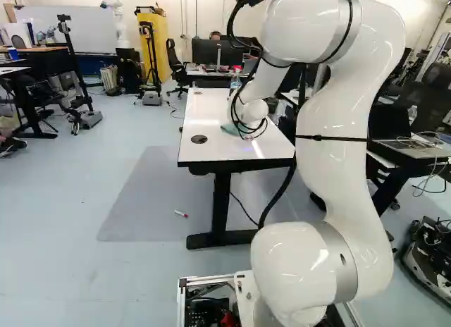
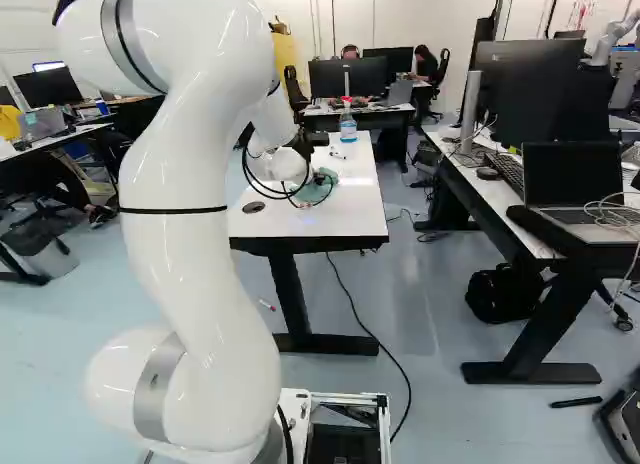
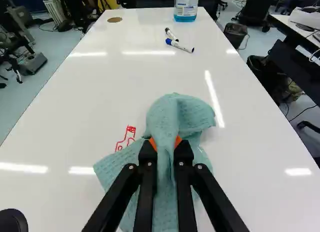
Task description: Clean the table with the green towel
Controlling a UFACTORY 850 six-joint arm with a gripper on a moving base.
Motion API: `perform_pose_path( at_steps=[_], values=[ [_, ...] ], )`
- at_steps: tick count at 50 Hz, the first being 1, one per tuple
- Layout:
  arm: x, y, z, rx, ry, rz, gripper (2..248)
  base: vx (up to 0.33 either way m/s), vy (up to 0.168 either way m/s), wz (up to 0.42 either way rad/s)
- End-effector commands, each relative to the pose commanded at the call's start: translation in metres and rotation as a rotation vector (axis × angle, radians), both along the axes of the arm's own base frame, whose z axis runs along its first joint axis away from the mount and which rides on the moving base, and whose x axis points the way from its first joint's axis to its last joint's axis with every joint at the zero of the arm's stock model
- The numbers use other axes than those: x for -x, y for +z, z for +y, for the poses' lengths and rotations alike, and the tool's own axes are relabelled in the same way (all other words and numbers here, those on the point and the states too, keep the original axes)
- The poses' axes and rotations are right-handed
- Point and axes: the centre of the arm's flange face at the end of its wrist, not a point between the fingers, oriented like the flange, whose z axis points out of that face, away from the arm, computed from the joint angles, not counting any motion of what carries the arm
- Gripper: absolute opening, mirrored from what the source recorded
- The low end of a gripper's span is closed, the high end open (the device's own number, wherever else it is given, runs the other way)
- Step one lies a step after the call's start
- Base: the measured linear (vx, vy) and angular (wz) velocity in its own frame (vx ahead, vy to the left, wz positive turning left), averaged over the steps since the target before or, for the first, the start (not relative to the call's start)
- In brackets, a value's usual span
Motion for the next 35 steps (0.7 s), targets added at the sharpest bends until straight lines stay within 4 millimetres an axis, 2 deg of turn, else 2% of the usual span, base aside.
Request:
perform_pose_path(
  at_steps=[35],
  values=[
    [0.0017,-0.0024,0.0001,-0.001,0.000,0.032,44,0.000,0.000,0.000]
  ],
)
